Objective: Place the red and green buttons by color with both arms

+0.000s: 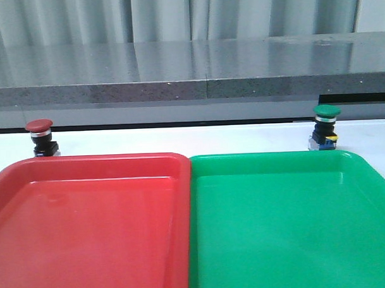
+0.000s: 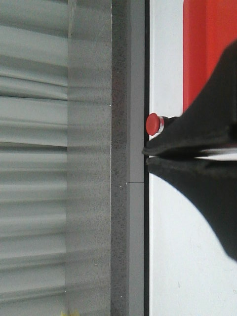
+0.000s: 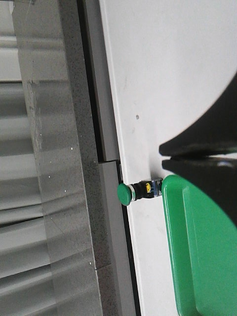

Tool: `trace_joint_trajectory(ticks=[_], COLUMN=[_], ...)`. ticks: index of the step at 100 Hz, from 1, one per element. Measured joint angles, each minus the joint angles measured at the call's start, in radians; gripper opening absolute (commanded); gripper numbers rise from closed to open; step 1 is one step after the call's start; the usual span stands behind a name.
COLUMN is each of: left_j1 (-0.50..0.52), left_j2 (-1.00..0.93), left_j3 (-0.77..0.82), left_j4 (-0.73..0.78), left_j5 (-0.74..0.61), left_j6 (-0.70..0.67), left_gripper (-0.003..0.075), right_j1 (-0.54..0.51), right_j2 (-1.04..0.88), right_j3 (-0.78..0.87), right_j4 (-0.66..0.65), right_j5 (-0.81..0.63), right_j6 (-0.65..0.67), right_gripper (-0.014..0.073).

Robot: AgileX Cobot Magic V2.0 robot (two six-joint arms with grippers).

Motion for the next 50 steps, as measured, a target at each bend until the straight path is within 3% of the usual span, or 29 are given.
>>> trace_joint_trajectory(ticks=[25, 50], left_j1=[0.0, 0.0], left_j2=[0.0, 0.024], left_j3=[-0.01, -0.183], left_j4=[0.0, 0.0], left_j5=[-0.028, 0.107], left_j6=[0.0, 0.0], left_gripper=[-0.0021, -0.002], right_j1=[0.0, 0.0], right_j2=[0.0, 0.0], right_j3=[0.0, 0.0], right_j4=[0.0, 0.0], right_j5=[0.0, 0.0], right_j6=[0.0, 0.0], right_gripper=[-0.0055, -0.0055])
